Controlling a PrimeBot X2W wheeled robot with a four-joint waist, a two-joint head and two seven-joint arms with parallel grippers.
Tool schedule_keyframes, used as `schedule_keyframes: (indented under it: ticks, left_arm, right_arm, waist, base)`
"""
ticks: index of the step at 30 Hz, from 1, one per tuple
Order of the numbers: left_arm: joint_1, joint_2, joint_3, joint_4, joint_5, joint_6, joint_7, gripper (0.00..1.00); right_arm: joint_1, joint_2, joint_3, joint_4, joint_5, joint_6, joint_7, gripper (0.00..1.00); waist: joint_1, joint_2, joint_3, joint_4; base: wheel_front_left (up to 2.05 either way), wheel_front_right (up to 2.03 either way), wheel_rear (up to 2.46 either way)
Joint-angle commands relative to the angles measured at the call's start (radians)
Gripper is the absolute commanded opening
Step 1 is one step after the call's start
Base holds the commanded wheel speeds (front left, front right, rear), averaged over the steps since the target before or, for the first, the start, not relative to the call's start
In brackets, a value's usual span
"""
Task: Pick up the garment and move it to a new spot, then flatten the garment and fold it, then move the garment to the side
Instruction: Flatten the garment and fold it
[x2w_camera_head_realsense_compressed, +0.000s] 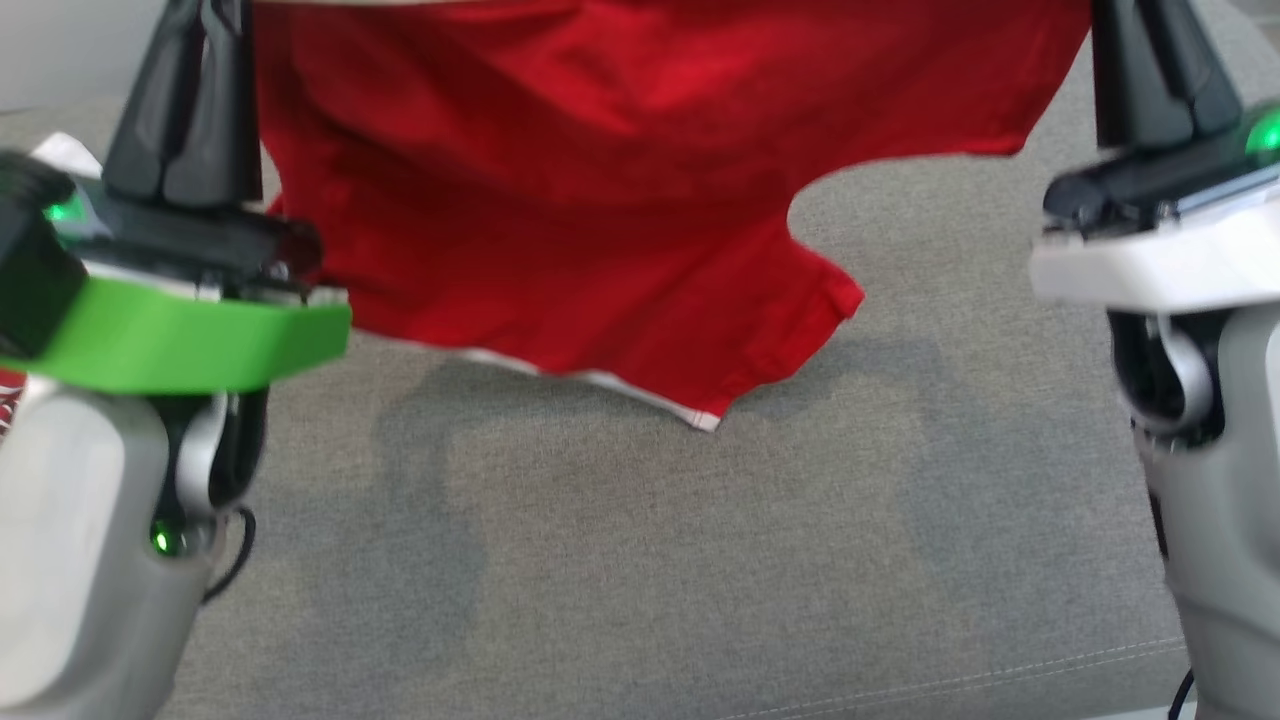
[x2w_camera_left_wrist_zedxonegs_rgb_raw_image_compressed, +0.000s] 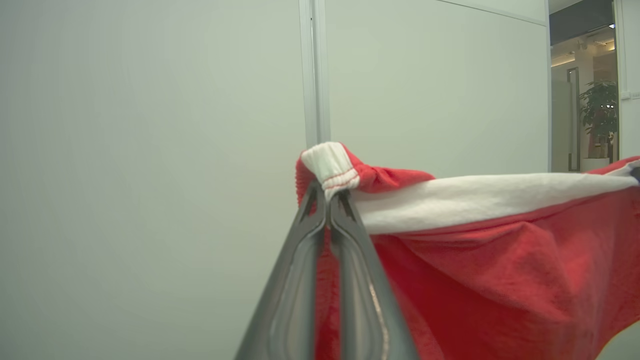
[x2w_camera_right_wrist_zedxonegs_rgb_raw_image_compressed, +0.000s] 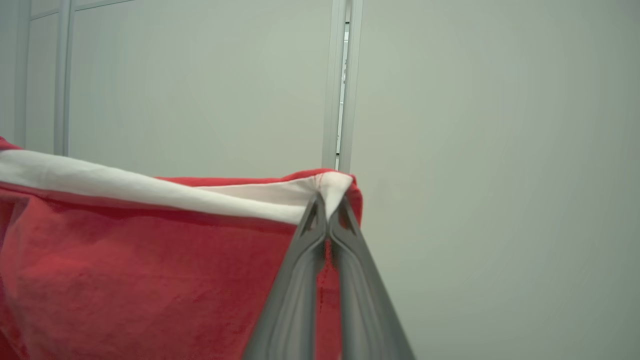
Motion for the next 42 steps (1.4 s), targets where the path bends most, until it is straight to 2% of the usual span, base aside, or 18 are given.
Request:
schedule_keyframes:
  ticks: [1, 7, 10, 11, 18, 23, 27, 32, 36, 42]
  left_arm:
    - [-0.060, -0.007, 0.004, 0.036, -0.007, -0.020, -0.014, 0.00]
    - [-0.294, -0.051, 0.001, 0.247, -0.036, -0.121, -0.074, 0.00]
    - [-0.426, -0.079, -0.007, 0.392, -0.032, -0.167, -0.105, 0.00]
    - [-0.426, -0.079, -0.007, 0.392, -0.032, -0.167, -0.105, 0.00]
    - [-0.670, -0.144, 0.013, 0.725, -0.018, -0.229, -0.177, 0.00]
    - [-0.737, -0.190, 0.034, 0.916, -0.029, -0.258, -0.191, 0.00]
    - [-0.706, -0.224, 0.061, 1.001, -0.039, -0.279, -0.192, 0.00]
    - [-0.573, -0.268, 0.110, 1.026, -0.029, -0.294, -0.192, 0.00]
    - [-0.419, -0.303, 0.154, 1.010, -0.002, -0.298, -0.192, 0.00]
    - [-0.176, -0.340, 0.207, 0.909, 0.049, -0.304, -0.192, 0.00]
  right_arm:
    - [-0.068, -0.013, 0.010, 0.035, 0.009, 0.000, -0.011, 0.00]
    - [-0.360, -0.041, 0.078, 0.225, 0.034, 0.000, -0.048, 0.00]
    - [-0.512, -0.027, 0.110, 0.354, 0.039, 0.000, -0.076, 0.00]
    - [-0.512, -0.027, 0.110, 0.354, 0.039, 0.000, -0.076, 0.00]
    - [-0.812, 0.047, 0.154, 0.699, 0.038, 0.000, -0.180, 0.00]
    - [-0.901, 0.099, 0.140, 0.839, 0.041, 0.000, -0.195, 0.00]
    - [-0.867, 0.123, 0.146, 0.886, 0.065, 0.000, -0.195, 0.00]
    - [-0.726, 0.131, 0.160, 0.893, 0.121, 0.000, -0.195, 0.00]
    - [-0.532, 0.130, 0.151, 0.829, 0.177, 0.000, -0.196, 0.00]
    - [-0.204, 0.134, 0.124, 0.705, 0.228, 0.000, -0.196, 0.00]
  waist:
    - [0.0000, -0.0001, 0.047, 0.002]
    - [0.0000, -0.0001, 0.131, 0.024]
    - [0.0000, -0.0001, 0.169, 0.032]
    - [0.0000, -0.0001, 0.169, 0.032]
    - [0.0000, -0.0001, 0.219, 0.028]
    - [0.0000, -0.0001, 0.241, 0.025]
    - [0.0000, -0.0001, 0.263, 0.027]
    - [0.0000, -0.0001, 0.272, 0.035]
    - [0.0000, -0.0001, 0.260, 0.040]
    - [0.0000, -0.0001, 0.219, 0.043]
  base:
    - [0.00, 0.00, 0.00]
    - [0.00, 0.00, 0.00]
    - [0.00, 0.00, 0.00]
    - [0.00, 0.00, 0.00]
    - [0.00, 0.00, 0.00]
    - [0.00, 0.00, 0.00]
    - [0.00, 0.00, 0.00]
    - [0.00, 0.00, 0.00]
    - [0.00, 0.00, 0.00]
    - [0.00, 0.00, 0.00]
